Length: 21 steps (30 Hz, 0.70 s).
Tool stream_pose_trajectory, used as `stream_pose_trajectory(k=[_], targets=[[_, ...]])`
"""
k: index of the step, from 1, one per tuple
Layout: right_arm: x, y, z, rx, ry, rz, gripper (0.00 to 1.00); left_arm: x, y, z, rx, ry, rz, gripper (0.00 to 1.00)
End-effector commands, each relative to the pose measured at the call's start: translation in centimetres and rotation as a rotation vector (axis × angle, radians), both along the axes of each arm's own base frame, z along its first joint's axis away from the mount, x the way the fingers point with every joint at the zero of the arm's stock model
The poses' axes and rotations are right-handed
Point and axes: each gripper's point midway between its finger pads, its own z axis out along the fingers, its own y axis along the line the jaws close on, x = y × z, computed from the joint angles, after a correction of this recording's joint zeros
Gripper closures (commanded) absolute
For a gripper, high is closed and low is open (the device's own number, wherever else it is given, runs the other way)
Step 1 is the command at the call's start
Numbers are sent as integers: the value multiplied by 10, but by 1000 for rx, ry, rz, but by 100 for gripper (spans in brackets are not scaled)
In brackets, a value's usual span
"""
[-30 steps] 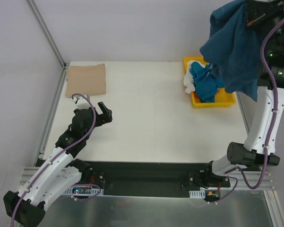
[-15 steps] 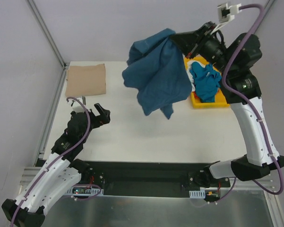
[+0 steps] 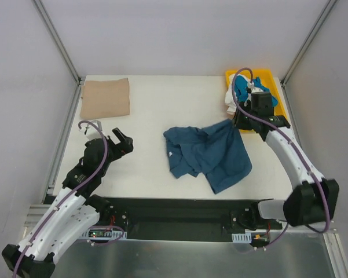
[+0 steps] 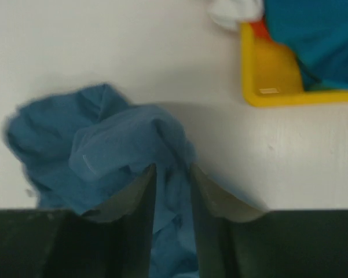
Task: Fold and stack the t-shirts
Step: Move the tshirt to the center of the board, then flatten out the tshirt
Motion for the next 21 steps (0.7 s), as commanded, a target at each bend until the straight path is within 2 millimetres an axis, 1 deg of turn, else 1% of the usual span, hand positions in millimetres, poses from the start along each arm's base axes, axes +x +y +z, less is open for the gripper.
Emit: stream_pose_trajectory(k=[1,2,3,4,5,6,7,8,9,10,11,12,13,15,16,17,18,19,20,21], targets=[[-19,-49,-90,-132,328,-125,51,8,-5,1,-26,51,24,1],[-19,-56,-98,-174,352,-140,42,11,-11,-2,-28,79,1,1],[-17,-61,-96,-195,347,-159,34,11,-14,-4,-29,94,-10,1],[-16,-62,-93,-200,335,-167,29,12,-17,-6,-33,108,-21,1],[-15,-63,-85,-195,307,-176,23,15,-21,-9,-33,131,-29,1],[-14,-65,-78,-196,283,-190,11,15,-26,-11,-41,147,-48,1],[-15,-66,-74,-191,270,-199,6,17,-29,-12,-44,160,-56,1],[-18,-66,-65,-182,242,-202,1,21,-33,-14,-41,179,-63,1],[-22,-66,-61,-179,231,-201,3,24,-36,-14,-43,185,-71,1],[-30,-67,-66,-185,242,-201,3,27,-38,-14,-39,190,-77,1],[-36,-68,-60,-167,221,-222,3,33,-43,-14,-36,203,-85,1],[-43,-70,-61,-156,225,-247,3,36,-50,-14,-40,209,-115,1],[-56,-71,-64,-148,228,-256,3,43,-57,-10,-53,196,-135,1],[-69,-70,-71,-105,243,-286,3,58,-72,-10,-69,219,-176,1],[-77,-69,-67,-81,223,-292,3,64,-82,-8,-90,221,-222,1],[-89,-71,-78,-79,249,-305,3,76,-91,-12,-89,247,-234,1],[-94,-73,-79,-72,247,-319,3,83,-96,-13,-95,260,-246,1],[-102,-73,-76,-45,228,-336,3,88,-104,-14,-114,281,-279,1],[-107,-73,-77,-32,224,-345,3,102,-115,-20,-125,316,-301,1],[-115,-69,-88,-10,244,-329,3,108,-122,-23,-142,338,-317,3]])
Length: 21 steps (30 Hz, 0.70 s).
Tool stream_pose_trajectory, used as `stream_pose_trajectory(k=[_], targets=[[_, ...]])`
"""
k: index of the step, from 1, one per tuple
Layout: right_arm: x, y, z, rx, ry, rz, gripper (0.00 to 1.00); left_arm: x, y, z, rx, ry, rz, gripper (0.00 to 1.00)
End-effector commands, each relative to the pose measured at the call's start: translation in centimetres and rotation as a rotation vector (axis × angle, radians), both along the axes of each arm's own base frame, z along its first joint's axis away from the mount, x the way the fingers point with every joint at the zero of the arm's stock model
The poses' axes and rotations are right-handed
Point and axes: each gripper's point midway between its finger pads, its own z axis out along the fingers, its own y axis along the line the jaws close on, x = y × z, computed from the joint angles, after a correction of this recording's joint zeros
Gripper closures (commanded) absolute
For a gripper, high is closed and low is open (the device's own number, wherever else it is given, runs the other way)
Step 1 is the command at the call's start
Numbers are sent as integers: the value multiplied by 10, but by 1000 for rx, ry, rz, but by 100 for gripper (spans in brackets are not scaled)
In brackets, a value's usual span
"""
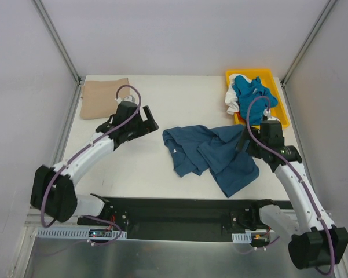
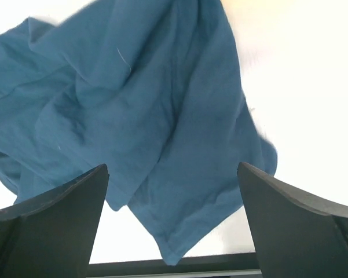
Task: Fold and stack the t-shirts
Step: Flatten out the tshirt
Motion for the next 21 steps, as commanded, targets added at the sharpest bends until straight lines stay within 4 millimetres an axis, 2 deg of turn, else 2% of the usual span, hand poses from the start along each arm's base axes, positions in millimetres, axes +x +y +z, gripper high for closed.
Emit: stream_pose_trajectory(k=[1,2,3,5,6,7,8,9,10,13,17,21], targets=[[-32,7,-11,99,6,-47,3,38,-42,11,-128,28,-121,8],[-37,15,-13,143,10,-27,3,47,-56,2,-153,73,-156,11],[-46,22,-23,179,42,-4,3,53,-62,-4,-164,97,-159,13],[-57,33,-26,241,62,24,3,65,-77,-19,-195,157,-191,19],[-66,33,-33,243,98,27,3,68,-82,-25,-209,179,-197,24],[-71,34,-35,244,113,33,3,70,-86,-42,-210,225,-201,27],[-75,32,-36,232,132,26,3,75,-91,-41,-221,228,-207,31],[-84,32,-37,213,161,34,3,77,-92,-47,-225,245,-196,33],[-87,31,-37,199,164,40,3,79,-93,-59,-219,271,-190,34],[-92,31,-38,162,177,55,3,79,-97,-76,-228,320,-181,36],[-97,32,-43,134,216,73,3,74,-105,-92,-247,374,-200,42],[-105,36,-48,126,255,108,3,67,-108,-101,-240,398,-216,71]])
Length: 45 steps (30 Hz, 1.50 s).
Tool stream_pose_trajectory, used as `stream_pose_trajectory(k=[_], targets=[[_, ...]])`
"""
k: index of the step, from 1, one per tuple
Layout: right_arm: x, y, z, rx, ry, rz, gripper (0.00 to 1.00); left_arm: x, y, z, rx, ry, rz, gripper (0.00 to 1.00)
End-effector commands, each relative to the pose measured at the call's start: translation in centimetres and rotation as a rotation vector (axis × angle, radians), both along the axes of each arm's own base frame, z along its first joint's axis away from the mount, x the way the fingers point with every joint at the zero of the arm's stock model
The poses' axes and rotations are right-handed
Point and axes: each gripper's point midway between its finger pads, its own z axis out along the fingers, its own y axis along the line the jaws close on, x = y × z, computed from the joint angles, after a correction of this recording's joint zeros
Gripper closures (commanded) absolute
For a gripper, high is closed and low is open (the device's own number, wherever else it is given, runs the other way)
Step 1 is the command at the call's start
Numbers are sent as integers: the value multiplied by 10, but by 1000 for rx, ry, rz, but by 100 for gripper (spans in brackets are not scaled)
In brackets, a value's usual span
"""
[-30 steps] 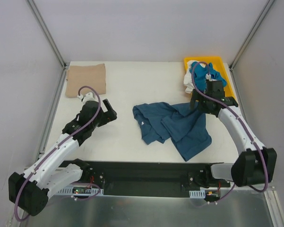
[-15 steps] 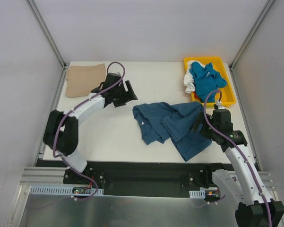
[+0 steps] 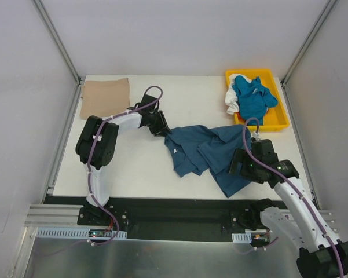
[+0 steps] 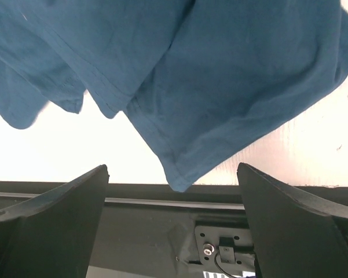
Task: Fold and stack the t-shirts
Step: Flatten out the tshirt
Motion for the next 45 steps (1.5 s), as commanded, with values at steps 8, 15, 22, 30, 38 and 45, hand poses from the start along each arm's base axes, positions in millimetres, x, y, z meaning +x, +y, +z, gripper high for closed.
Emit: stream_pose_trajectory(k=[8,15,22,30,38,45], targets=[[-22,27,-18,-43,141,129,1,-2,7,24,34,-83,12,100],[-5,57,-39,-217,152,253,12,-29,36,42,96,-150,54,100],[48,111,-21,-227,21,356,13,-68,61,31,143,-135,76,100],[65,129,-45,-303,108,436,24,-83,72,31,153,-135,99,100],[62,85,-55,-481,110,328,53,-80,79,34,190,-151,111,100],[64,72,-58,-490,94,276,85,-81,95,38,232,-168,144,100]])
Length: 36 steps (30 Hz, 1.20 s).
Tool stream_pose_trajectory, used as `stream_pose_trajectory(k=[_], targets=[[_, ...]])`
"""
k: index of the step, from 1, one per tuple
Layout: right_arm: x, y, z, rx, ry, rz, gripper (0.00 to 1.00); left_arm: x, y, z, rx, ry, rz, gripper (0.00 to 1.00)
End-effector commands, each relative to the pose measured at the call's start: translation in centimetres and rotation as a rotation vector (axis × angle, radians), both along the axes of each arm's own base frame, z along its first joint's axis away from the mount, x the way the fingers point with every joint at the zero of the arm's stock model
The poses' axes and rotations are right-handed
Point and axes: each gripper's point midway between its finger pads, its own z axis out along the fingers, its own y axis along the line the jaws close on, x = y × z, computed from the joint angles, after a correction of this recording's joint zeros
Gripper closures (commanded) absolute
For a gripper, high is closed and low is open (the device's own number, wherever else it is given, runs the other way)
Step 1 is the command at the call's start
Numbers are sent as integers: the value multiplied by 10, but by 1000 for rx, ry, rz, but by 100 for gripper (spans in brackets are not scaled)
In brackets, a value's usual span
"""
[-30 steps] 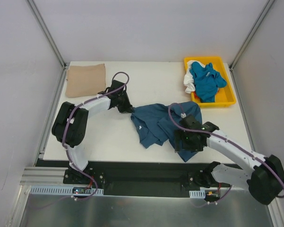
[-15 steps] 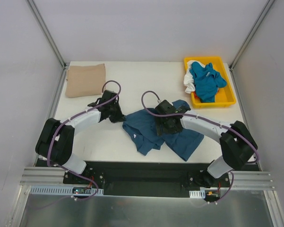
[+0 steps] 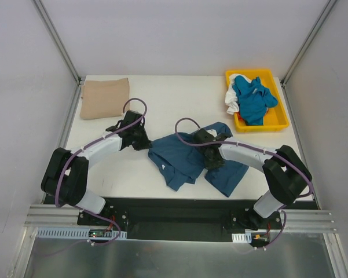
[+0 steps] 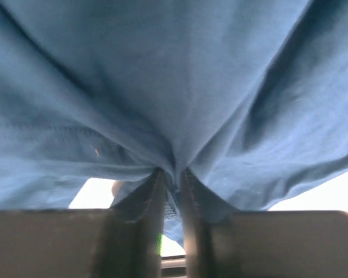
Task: Fold and stack the t-shirts
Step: Flatten out the tshirt
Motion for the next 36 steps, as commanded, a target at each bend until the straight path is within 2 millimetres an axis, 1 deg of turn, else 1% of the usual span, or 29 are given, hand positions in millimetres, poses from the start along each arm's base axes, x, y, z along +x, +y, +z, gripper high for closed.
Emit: stream_pose_trajectory(k=[1,2,4,5,6,7,8,10,11,12,13,15,16,18,19,20,21,22,23,24,25,26,28,29,30,31,32,34,36], targets=[[6,-13,12,-10,-65,-49,92,1,20,14,59,-55,31,100],[9,-13,18,8,-88,-50,98,1,22,15,67,-62,32,100],[14,-13,29,23,-135,-40,99,0,29,20,92,-84,42,100],[19,-14,45,50,-184,-39,99,-1,33,23,104,-92,48,100],[22,-16,55,54,-218,-40,99,2,35,34,101,-126,58,100],[26,-25,67,29,-266,-45,99,3,39,39,119,-147,68,100],[30,-29,89,61,-331,-57,99,3,41,52,114,-186,74,100],[35,-38,115,71,-423,-64,99,5,46,69,121,-244,81,100],[35,-43,139,119,-493,-75,99,6,50,77,131,-272,93,100],[37,-44,156,146,-542,-74,99,6,53,97,117,-333,105,100],[38,-47,173,169,-595,-73,99,6,55,108,114,-366,107,100],[36,-51,216,240,-703,-53,99,4,57,146,80,-473,116,100],[35,-50,229,274,-734,-45,99,2,58,159,72,-510,114,100],[28,-53,259,338,-811,-19,99,-5,63,200,37,-623,130,100],[23,-54,280,397,-867,-10,99,-8,66,213,35,-663,133,100],[21,-56,291,412,-898,2,99,-16,72,240,11,-739,144,100],[19,-55,304,449,-930,3,99,-21,75,254,5,-779,151,100],[13,-61,325,473,-983,23,99,-27,78,267,3,-822,145,100],[9,-61,335,489,-1008,43,99,-39,83,293,-23,-893,150,100],[4,-58,347,533,-1028,76,99,-46,85,306,-39,-930,148,100],[-6,-61,368,582,-1073,92,99,-53,88,317,-46,-966,144,100],[-11,-60,377,613,-1088,116,99,-69,93,341,-77,-1036,147,100],[-28,-54,398,697,-1117,197,99,-86,96,361,-102,-1103,133,100],[-36,-54,412,733,-1140,223,99,-103,103,382,-122,-1169,138,100],[-44,-50,418,767,-1142,270,99,-111,106,390,-129,-1199,133,100],[-52,-54,426,788,-1163,280,99,-119,110,397,-126,-1230,133,100],[-58,-59,434,802,-1183,282,99,-134,117,409,-140,-1278,143,100],[-68,-69,439,810,-1207,274,99,-153,129,421,-151,-1337,175,100],[-73,-76,439,806,-1209,261,99,-163,135,424,-160,-1364,192,100]])
